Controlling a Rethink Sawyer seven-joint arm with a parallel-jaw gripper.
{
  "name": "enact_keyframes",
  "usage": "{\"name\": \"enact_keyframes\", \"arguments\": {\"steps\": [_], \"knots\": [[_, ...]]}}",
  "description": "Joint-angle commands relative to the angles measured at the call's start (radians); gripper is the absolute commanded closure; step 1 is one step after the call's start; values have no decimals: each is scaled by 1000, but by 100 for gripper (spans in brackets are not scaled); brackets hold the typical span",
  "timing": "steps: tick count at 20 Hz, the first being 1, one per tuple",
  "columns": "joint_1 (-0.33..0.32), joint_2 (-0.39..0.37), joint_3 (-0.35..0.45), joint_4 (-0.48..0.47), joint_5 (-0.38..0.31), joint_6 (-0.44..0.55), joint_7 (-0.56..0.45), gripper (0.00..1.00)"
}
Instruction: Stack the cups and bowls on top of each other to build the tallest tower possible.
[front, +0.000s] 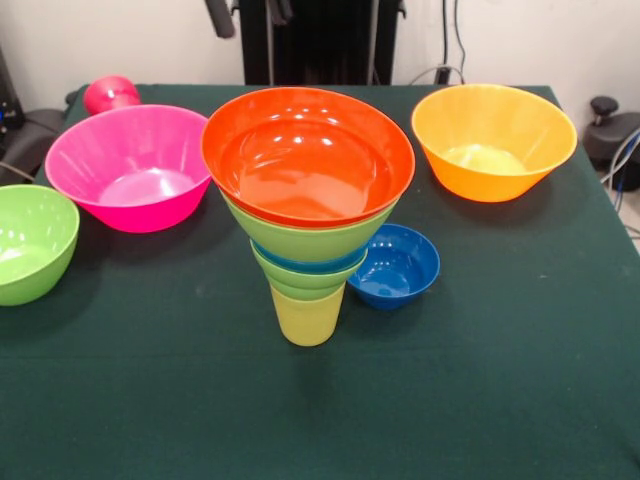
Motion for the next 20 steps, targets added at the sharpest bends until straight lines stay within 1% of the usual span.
{"name": "enact_keyframes", "arguments": {"steps": [1, 8, 11, 20], "knots": [[69, 115, 26, 82, 77, 87, 379, 0], [127, 140, 20, 105, 86, 124, 389, 0], [170, 140, 32, 129, 81, 138, 393, 0], [217, 148, 40, 196, 71, 156, 404, 0]]}}
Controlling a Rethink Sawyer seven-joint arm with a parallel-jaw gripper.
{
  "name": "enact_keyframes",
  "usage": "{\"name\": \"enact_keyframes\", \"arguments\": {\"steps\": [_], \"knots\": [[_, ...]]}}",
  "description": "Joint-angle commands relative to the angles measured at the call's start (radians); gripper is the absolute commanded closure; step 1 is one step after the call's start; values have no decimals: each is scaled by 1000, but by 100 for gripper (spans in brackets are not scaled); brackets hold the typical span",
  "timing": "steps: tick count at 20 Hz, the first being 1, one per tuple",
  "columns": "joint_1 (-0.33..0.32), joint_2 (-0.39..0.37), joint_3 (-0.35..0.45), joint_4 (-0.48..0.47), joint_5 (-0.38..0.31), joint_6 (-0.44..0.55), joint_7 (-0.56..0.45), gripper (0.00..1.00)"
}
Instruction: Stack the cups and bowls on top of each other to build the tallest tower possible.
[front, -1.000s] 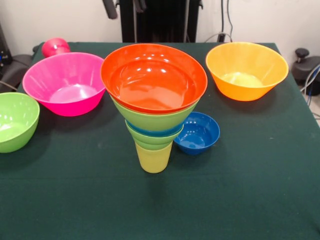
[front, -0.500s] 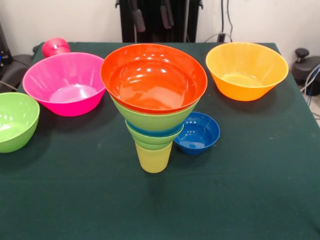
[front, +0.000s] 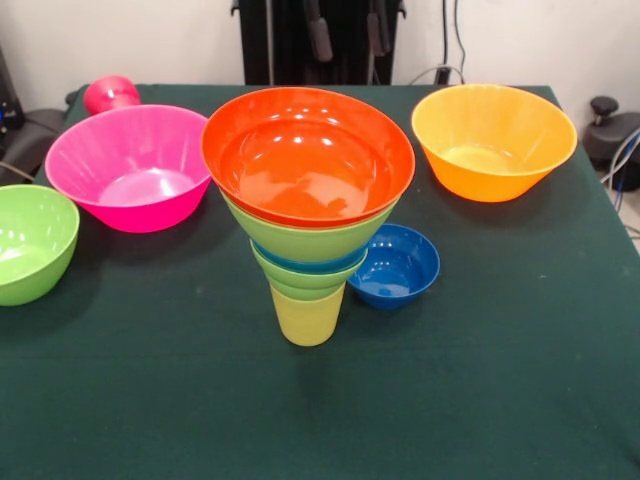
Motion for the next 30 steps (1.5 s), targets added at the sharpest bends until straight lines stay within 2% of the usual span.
{"name": "enact_keyframes", "arguments": {"steps": [1, 12, 22, 30], "knots": [[28, 36, 104, 75, 30, 124, 401, 0], [97, 21, 220, 239, -18, 219, 378, 0], [196, -59, 405, 364, -62, 429, 326, 0], [225, -172, 619, 412, -100, 692, 310, 0]]}}
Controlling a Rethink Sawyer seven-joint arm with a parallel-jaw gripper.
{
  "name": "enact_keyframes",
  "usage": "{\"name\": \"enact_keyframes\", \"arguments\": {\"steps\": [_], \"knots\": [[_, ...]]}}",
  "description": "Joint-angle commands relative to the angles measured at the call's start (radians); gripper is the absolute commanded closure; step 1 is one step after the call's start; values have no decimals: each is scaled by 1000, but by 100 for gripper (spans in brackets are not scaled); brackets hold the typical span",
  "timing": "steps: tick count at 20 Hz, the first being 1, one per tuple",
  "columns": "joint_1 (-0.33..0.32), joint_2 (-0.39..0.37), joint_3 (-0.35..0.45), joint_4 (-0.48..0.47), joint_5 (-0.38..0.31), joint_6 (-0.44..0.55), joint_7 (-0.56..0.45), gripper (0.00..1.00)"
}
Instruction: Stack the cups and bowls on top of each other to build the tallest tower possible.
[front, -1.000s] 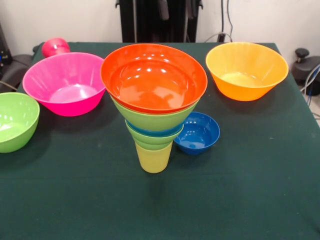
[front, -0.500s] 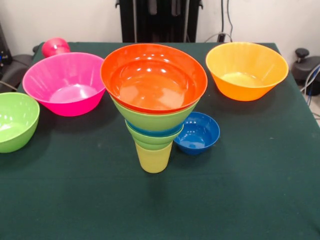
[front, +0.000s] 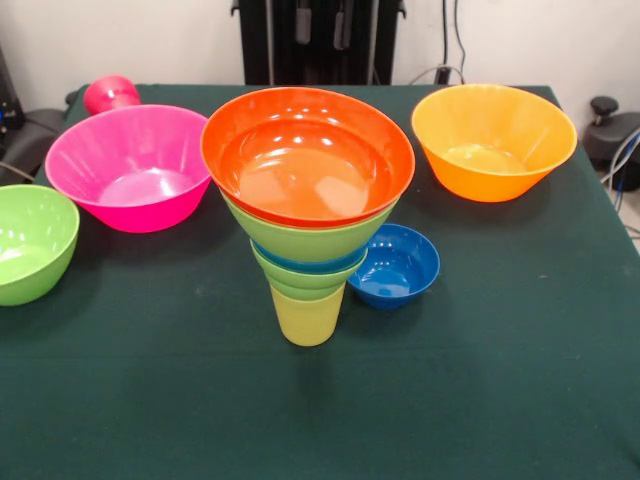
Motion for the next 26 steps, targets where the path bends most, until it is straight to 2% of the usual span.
{"name": "enact_keyframes", "arguments": {"steps": [1, 17, 26], "knots": [[2, -77, 345, 42, -45, 250, 252, 0], [-86, -249, 613, 60, -186, 556, 249, 0], [-133, -348, 728, 117, -246, 653, 249, 0]]}}
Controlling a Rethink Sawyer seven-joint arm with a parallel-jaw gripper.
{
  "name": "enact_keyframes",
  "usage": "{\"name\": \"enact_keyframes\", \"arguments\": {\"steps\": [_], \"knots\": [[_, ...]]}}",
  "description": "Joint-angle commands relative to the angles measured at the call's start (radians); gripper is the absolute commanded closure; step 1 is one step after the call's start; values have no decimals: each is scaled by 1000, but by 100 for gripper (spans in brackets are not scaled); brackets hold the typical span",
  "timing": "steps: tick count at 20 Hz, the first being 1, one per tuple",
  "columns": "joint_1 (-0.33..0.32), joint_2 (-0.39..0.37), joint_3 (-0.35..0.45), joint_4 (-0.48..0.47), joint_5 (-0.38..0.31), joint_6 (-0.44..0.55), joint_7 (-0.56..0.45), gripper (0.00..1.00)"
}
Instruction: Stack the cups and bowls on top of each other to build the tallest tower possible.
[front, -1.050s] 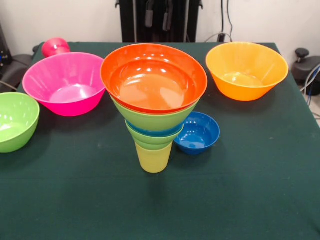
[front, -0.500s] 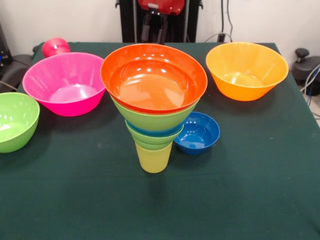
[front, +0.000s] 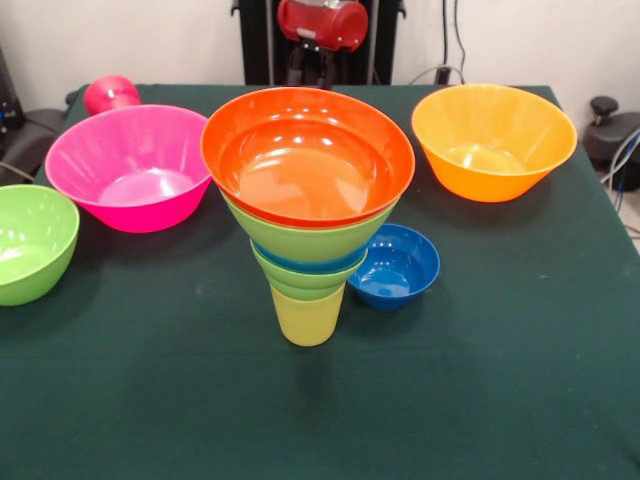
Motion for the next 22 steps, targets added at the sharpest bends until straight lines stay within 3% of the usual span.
{"name": "enact_keyframes", "arguments": {"steps": [1, 12, 14, 18, 19, 20, 21, 22], "knots": [[-38, -73, 271, 64, -59, 126, 249, 0], [-89, -192, 387, 163, -104, 192, 250, 0], [-110, -233, 440, 198, -114, 235, 247, 0], [-198, -340, 617, 289, -125, 378, 215, 0], [-283, -396, 729, 335, -53, 463, 101, 0], [-424, -469, 891, 378, 89, 585, -104, 0], [-724, -624, 1196, 416, 435, 812, -558, 0], [-743, -652, 1197, 424, 505, 817, -636, 0]]}}
